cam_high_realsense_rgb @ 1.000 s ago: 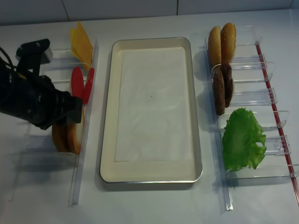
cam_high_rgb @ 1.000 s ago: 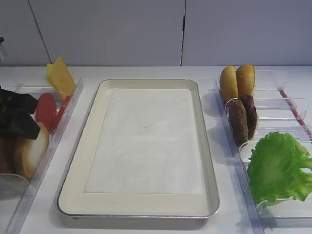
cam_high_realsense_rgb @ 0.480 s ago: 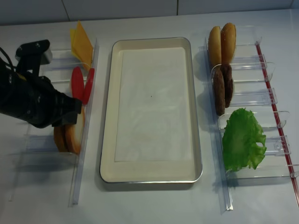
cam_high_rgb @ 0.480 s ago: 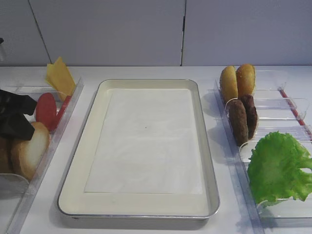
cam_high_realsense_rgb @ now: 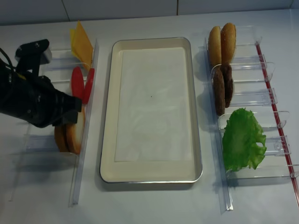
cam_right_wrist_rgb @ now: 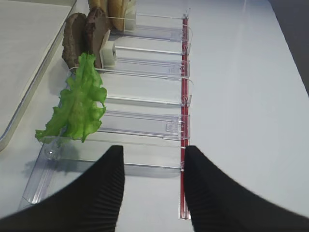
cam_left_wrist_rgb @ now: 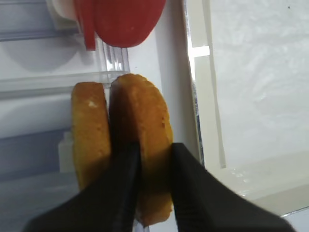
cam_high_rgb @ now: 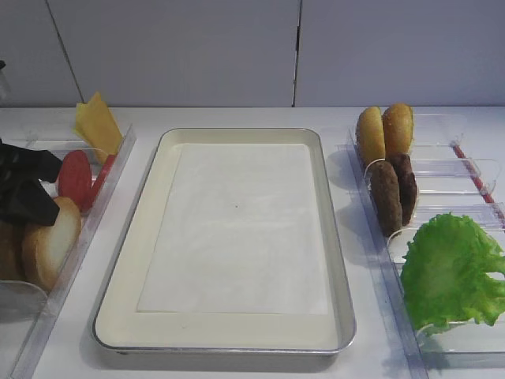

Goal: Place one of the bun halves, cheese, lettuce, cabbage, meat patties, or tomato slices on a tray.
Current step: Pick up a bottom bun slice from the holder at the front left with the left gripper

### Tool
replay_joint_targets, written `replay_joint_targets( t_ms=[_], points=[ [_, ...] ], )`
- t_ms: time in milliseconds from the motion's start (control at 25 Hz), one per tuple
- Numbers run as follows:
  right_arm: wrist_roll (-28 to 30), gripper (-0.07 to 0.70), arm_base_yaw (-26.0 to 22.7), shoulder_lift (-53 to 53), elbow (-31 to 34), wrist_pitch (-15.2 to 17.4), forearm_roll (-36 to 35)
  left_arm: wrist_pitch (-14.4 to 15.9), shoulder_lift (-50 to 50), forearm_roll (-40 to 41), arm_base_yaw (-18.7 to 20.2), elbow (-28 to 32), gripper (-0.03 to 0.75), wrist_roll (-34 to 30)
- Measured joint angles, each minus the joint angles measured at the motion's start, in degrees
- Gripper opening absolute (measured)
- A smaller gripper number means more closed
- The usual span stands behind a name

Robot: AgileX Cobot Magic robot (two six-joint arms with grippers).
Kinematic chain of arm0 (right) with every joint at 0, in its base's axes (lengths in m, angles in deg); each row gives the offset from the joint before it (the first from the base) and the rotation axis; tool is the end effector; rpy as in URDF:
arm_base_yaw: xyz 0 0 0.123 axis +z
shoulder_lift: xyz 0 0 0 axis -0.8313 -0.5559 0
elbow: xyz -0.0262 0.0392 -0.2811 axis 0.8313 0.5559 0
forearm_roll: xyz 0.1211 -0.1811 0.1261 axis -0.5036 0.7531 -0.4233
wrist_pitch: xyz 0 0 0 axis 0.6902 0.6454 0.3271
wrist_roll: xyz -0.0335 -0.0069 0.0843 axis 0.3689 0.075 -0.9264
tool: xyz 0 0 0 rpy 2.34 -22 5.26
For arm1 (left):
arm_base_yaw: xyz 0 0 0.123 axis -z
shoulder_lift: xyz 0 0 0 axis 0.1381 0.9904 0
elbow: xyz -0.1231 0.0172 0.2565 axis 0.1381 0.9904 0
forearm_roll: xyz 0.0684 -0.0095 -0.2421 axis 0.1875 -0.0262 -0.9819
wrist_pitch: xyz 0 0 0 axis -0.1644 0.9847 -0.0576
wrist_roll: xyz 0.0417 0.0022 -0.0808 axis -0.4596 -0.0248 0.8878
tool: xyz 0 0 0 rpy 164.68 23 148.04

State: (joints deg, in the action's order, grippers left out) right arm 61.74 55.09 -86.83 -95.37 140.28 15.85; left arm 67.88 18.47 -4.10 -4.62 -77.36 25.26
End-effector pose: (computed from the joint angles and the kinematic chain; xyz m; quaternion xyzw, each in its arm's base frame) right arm -0.0095 0.0079 0.2637 -0.0497 0.8720 0.0109 0.4869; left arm 0.2353 -0.0400 0.2583 0.0522 0.9719 -0.1493 0.1743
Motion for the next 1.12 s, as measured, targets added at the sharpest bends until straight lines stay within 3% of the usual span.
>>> replay_joint_targets(
  t_ms=[360, 560, 1120],
  points=[
    [0.0, 0.322, 0.0, 0.0, 0.0, 0.0, 0.0, 0.0, -0.25, 0.23, 0.0, 0.0, 0.152, 0.14],
    [0.0, 0.322, 0.0, 0.0, 0.0, 0.0, 0.0, 0.22, -2.12, 2.57, 0.0, 0.0, 0.152, 3.91],
    [0.0, 0.322, 0.0, 0.0, 0.0, 0.0, 0.0, 3.94, -10.57, 0.75, 0.0, 0.0, 0.144, 4.28]
  ],
)
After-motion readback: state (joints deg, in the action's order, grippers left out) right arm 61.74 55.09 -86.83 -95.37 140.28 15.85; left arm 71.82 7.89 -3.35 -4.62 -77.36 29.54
